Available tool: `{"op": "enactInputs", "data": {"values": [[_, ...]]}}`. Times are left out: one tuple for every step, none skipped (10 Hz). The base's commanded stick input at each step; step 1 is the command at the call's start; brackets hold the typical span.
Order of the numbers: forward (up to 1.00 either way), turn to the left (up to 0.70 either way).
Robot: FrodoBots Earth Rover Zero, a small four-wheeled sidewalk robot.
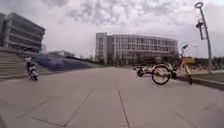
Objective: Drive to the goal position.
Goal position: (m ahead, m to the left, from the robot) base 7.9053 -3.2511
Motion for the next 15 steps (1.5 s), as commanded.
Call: {"op": "enactInputs", "data": {"values": [[0.70,0.00],[0.70,0.00],[0.70,0.00],[0.70,0.00],[0.70,0.00],[0.70,0.00],[0.70,0.00],[0.70,0.00],[0.70,0.00],[0.70,0.00],[0.70,0.00],[0.70,0.00],[0.70,0.00],[0.70,0.00],[0.70,0.00]]}}
